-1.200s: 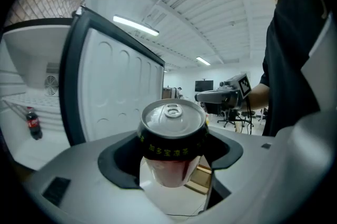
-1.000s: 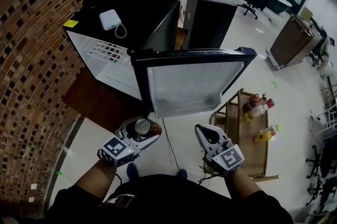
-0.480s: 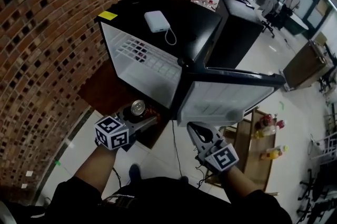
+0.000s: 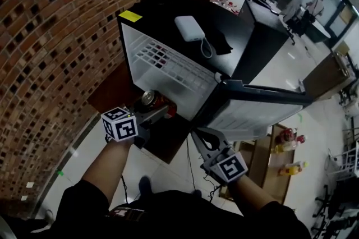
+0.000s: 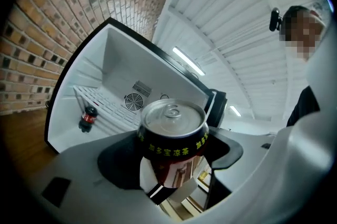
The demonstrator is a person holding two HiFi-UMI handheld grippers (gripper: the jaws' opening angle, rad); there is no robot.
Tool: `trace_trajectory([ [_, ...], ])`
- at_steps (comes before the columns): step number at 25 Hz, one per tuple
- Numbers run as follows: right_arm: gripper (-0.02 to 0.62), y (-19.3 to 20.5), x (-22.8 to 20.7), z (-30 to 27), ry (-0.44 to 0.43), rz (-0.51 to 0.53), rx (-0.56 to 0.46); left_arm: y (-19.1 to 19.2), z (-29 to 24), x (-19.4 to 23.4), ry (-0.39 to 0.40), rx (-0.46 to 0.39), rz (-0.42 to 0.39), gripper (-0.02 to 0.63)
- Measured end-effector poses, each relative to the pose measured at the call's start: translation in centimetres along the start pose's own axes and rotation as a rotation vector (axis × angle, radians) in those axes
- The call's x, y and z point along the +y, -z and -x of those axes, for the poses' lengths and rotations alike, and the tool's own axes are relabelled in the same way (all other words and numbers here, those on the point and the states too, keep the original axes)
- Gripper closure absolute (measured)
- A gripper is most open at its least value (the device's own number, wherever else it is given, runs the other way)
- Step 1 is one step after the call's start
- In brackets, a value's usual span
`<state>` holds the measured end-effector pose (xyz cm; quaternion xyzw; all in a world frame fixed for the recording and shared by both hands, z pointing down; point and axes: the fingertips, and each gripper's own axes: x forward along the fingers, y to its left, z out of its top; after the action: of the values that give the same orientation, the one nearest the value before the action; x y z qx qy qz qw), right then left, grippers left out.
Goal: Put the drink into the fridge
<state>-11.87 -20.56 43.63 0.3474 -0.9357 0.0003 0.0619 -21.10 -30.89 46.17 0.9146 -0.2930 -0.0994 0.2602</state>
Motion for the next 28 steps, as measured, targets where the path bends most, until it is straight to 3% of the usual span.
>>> trace_trajectory([
  [9, 0.578, -0.3, 1.1, -4.9, 0.014, 0.008, 0.006, -3.0, -1.3, 5.3, 0.02, -0.091, 0.191, 0.273],
  [17, 0.578, 0.2, 1.5, -6.9, 0.003, 0.007, 0.027, -4.0, -3.1, 9.7, -0.007, -0.163, 0.365, 0.273],
  [28, 0.578, 0.6, -0.1, -7.2, 0.025, -0.001, 0.046, -4.2, -5.2, 13.5, -0.057, -0.172, 0.479, 0.273],
])
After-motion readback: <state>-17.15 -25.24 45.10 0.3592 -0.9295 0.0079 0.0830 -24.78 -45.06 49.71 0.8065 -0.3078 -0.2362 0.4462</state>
